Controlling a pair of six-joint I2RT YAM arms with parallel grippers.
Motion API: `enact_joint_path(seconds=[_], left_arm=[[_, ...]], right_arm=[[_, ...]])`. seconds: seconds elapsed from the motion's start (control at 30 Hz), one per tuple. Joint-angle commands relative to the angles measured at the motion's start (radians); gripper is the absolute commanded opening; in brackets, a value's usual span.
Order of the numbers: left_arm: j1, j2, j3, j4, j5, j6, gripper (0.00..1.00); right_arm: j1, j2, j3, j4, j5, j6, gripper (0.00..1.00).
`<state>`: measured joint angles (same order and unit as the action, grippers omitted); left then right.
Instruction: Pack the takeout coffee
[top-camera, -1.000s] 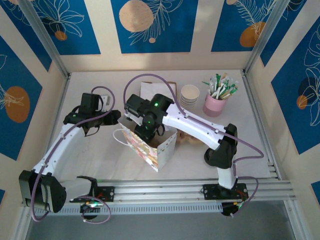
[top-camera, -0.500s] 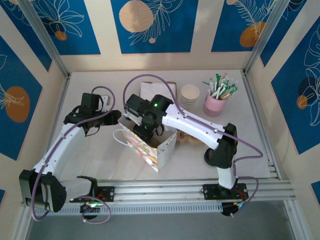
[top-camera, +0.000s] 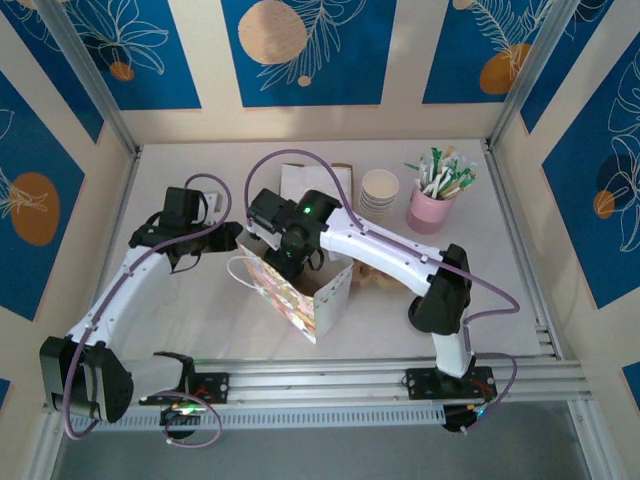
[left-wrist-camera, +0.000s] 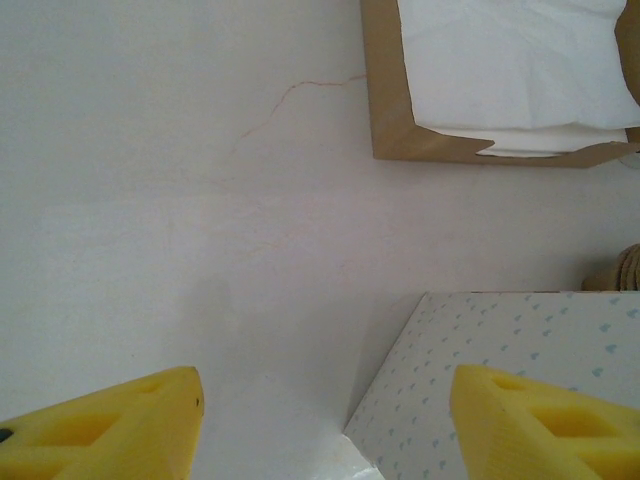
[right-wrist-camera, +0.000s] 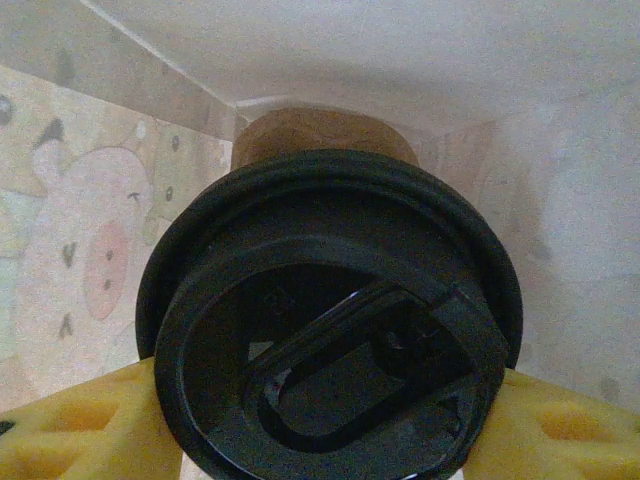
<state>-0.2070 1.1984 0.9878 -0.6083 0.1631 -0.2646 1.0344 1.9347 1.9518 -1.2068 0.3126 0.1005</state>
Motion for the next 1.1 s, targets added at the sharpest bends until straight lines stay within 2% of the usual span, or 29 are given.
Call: enact_joint_path(seconds=[0.0, 1.07], left_arm=[[0.008, 0.006, -0.008, 0.015, 0.018, -0.016, 0.66], [0.009, 0.006, -0.012, 0.021, 0.021, -0.024, 0.65]], right_arm=[[-0.008, 0.009, -0.024, 0.019, -0.019, -0.006, 0.59], [0.015, 0.072, -0.132, 0.02, -0.026, 0.04, 0.59]])
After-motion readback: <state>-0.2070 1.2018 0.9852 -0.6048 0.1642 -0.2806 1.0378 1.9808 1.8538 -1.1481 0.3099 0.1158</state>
